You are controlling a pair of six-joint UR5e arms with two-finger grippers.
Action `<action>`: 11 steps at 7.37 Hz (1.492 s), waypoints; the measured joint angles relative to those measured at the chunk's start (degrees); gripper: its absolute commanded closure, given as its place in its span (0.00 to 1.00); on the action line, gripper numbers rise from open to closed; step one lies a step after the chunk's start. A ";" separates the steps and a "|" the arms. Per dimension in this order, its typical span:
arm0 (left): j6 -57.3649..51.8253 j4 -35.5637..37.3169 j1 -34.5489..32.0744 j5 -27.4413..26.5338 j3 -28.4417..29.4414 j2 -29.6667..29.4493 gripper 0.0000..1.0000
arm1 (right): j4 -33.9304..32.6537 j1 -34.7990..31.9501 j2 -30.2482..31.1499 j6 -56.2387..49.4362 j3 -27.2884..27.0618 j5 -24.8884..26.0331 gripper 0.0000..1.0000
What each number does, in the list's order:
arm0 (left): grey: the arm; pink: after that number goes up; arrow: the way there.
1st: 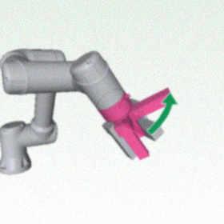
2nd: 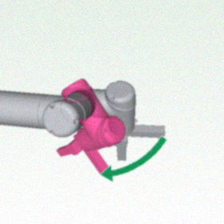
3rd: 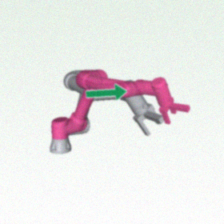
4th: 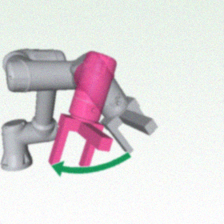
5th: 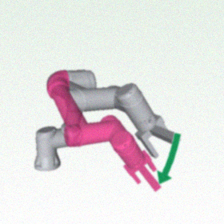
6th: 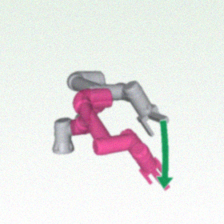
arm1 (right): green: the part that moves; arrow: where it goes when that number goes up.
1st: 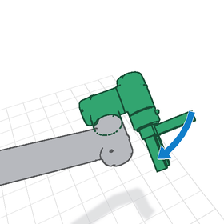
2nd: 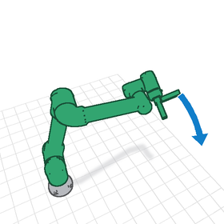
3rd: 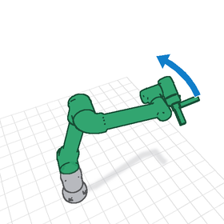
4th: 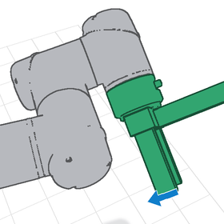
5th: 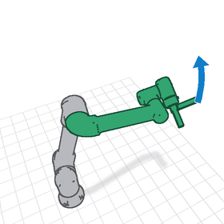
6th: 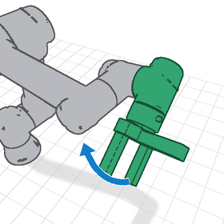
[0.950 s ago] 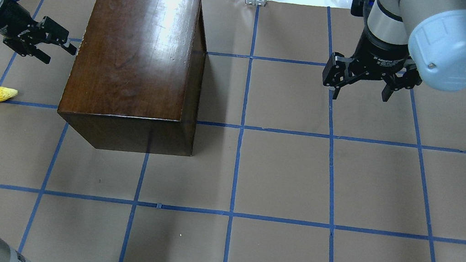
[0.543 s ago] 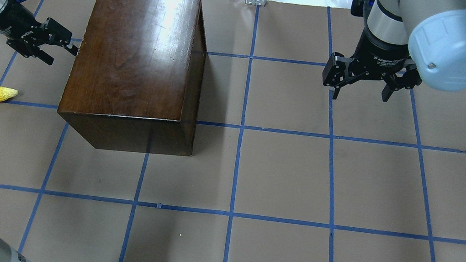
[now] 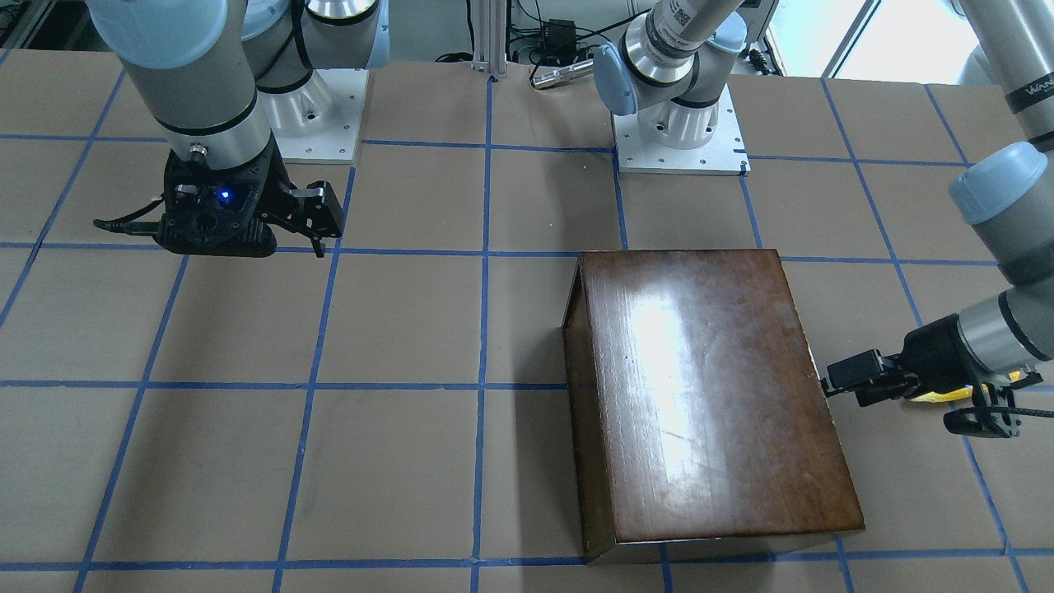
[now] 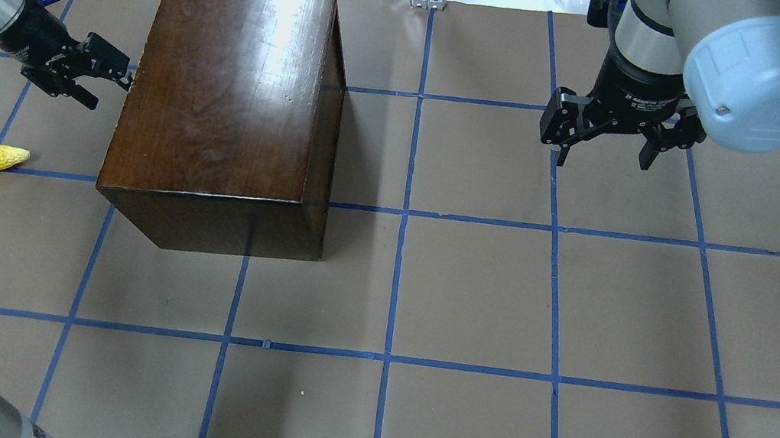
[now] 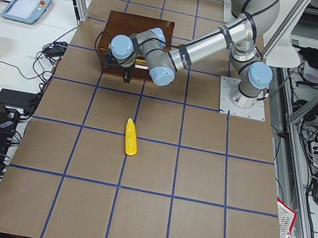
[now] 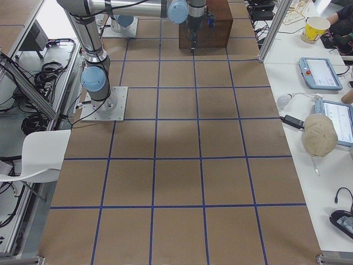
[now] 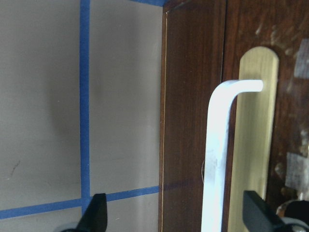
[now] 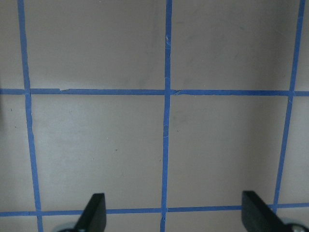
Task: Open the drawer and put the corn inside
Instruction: 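Close the left gripper on the white drawer handle, then pull the drawer handle away from the cabinet with the left gripper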
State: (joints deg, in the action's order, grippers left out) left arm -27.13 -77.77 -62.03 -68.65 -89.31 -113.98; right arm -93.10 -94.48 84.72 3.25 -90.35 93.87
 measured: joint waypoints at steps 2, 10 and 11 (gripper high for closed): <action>-0.10 1.95 -0.01 0.01 -1.00 -0.39 0.00 | 0.02 0.00 0.00 0.00 0.00 0.00 0.00; 0.21 2.39 0.00 -0.79 -1.34 -0.82 0.00 | 0.01 0.00 0.00 0.00 0.00 0.00 0.00; 0.28 2.39 0.00 -1.72 -1.19 -0.69 0.00 | -0.01 0.00 0.00 0.00 0.00 0.00 0.00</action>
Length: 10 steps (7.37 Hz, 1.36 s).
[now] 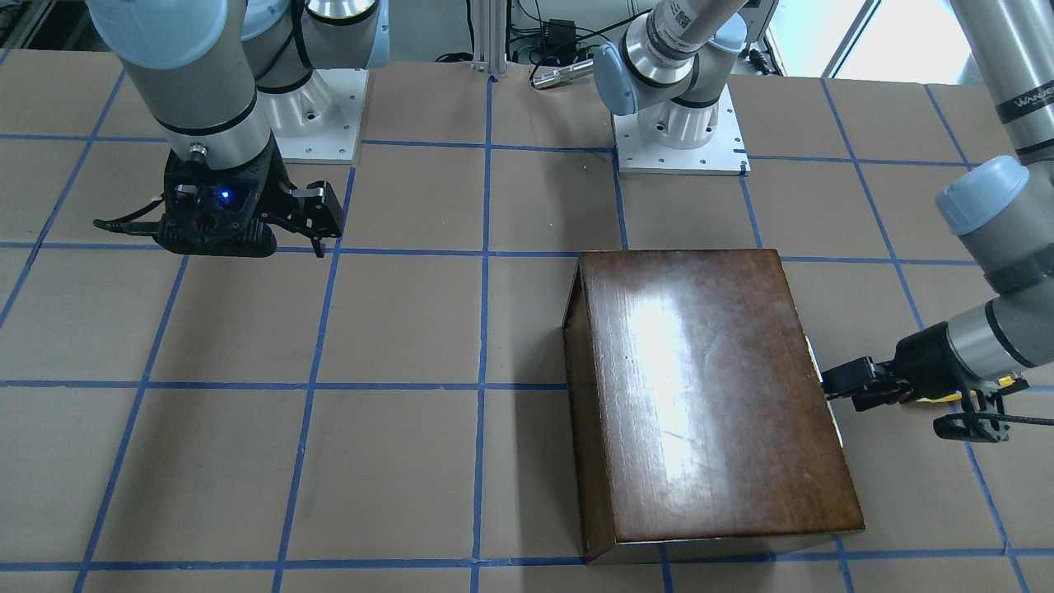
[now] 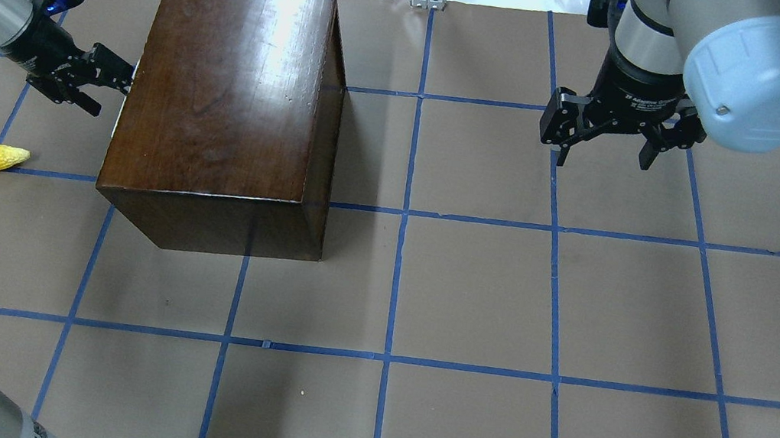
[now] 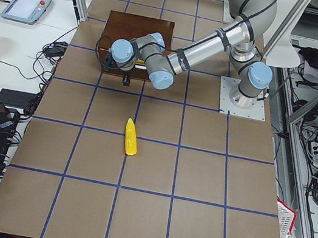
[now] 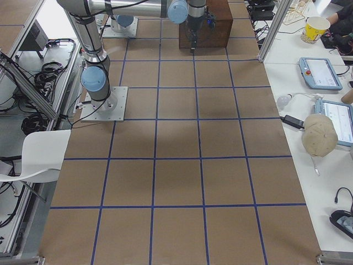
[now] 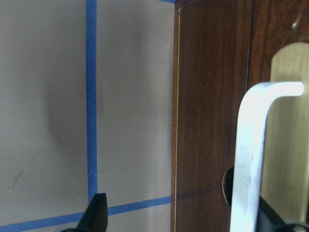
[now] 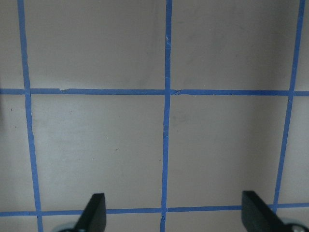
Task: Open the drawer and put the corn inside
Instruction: 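Pull the drawer handle away from the cabinet with the left gripper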
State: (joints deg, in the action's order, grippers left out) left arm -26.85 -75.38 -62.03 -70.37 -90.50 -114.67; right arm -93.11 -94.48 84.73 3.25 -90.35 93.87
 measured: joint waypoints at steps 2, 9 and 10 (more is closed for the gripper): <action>-0.14 0.07 0.38 -2.67 0.24 0.43 0.00 | -0.01 0.00 0.00 0.00 0.00 0.00 0.00; -0.13 1.71 0.97 -6.11 0.30 0.23 0.00 | 0.03 0.00 0.00 0.00 0.00 0.00 0.00; -0.13 1.72 1.06 -6.32 0.36 0.22 0.00 | 0.02 0.00 0.00 0.00 0.00 0.00 0.00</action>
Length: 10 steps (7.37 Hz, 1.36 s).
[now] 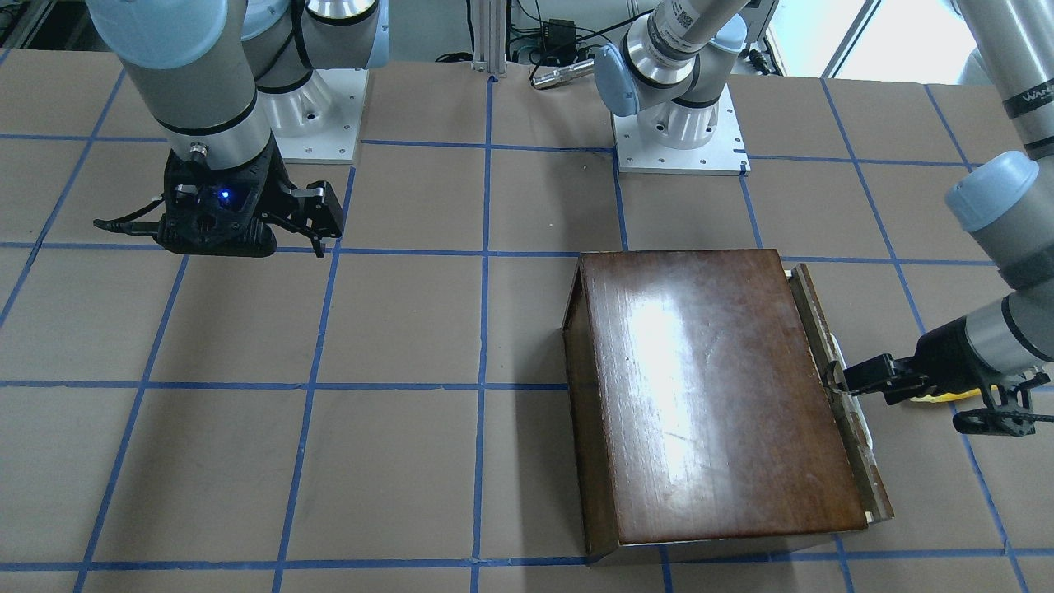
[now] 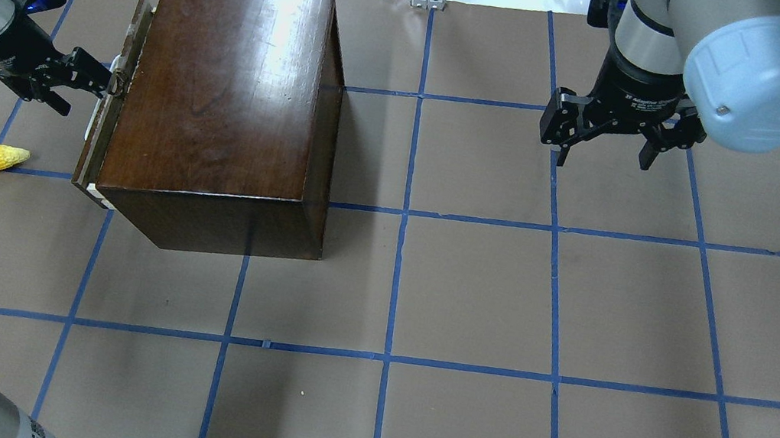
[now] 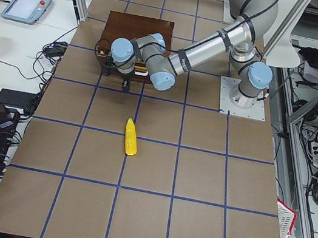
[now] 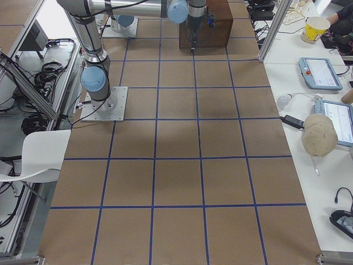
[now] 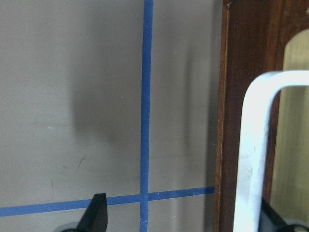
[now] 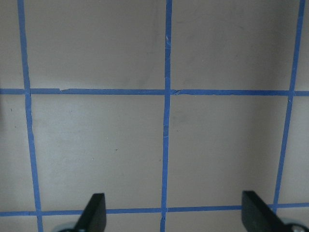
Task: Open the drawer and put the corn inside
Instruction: 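Pull the drawer handle away from the cabinet with the left gripper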
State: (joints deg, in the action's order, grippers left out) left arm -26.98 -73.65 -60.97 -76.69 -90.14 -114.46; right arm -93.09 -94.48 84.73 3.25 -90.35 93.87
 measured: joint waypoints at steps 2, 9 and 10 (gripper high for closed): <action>-0.05 0.00 0.27 -0.17 0.05 0.06 0.00 | -0.01 0.00 0.00 0.00 0.00 0.00 0.00; -1.15 0.87 3.40 -3.82 0.22 0.06 0.00 | 0.02 0.00 0.00 0.00 0.00 0.00 0.00; -1.32 0.86 3.63 -4.06 0.22 0.20 0.00 | 0.02 0.00 0.00 0.00 0.00 0.00 0.00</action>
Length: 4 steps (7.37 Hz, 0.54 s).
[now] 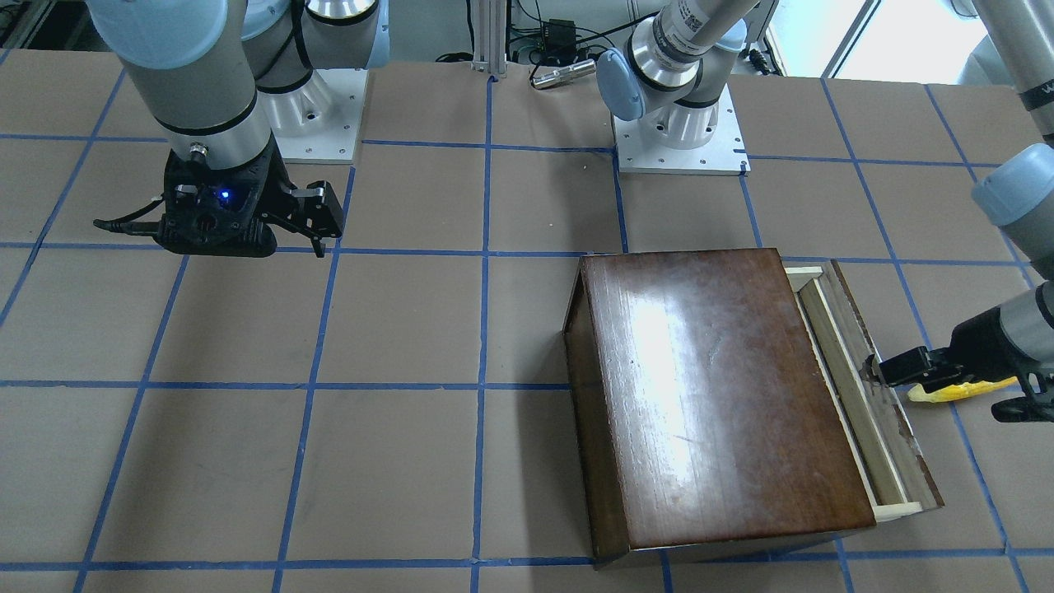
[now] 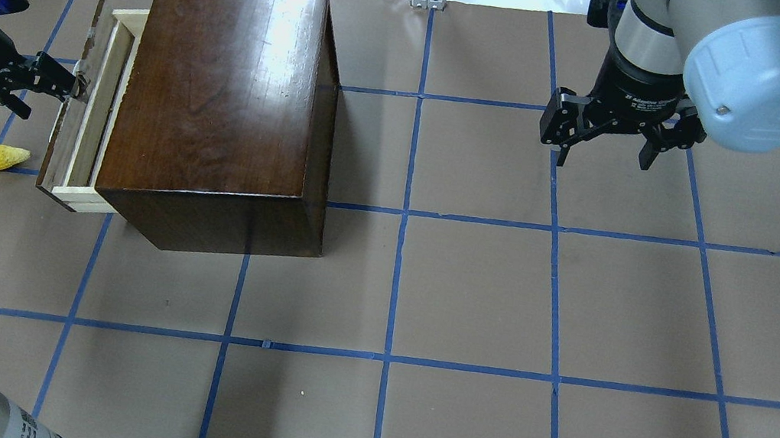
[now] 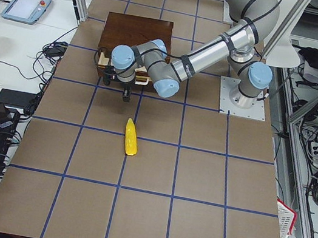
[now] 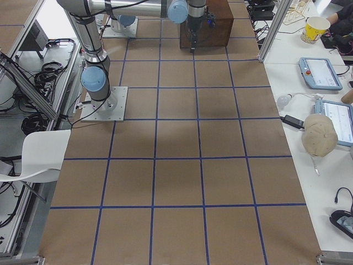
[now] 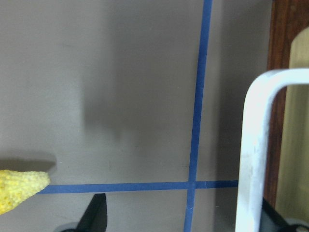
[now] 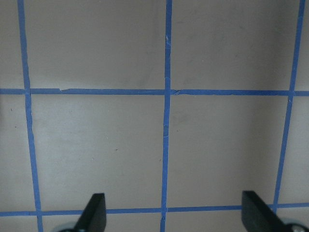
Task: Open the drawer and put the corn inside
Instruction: 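Pull the drawer handle away from the cabinet with the left gripper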
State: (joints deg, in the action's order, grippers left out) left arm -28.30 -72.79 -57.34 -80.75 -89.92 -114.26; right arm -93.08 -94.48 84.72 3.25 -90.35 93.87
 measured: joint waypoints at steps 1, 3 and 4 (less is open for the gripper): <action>-0.06 -0.04 0.10 -0.46 0.00 0.20 0.00 | 0.00 0.00 0.00 0.00 0.00 0.00 0.00; -0.09 -0.06 0.18 -0.91 0.07 0.51 0.00 | 0.00 0.00 0.00 0.00 0.00 0.00 0.00; -0.09 -0.07 0.23 -0.96 0.17 0.58 0.00 | 0.00 0.00 0.00 0.00 0.00 0.00 0.00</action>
State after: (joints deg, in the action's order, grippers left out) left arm -28.39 -72.86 -57.12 -81.70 -89.75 -113.68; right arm -93.08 -94.48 84.73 3.25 -90.35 93.87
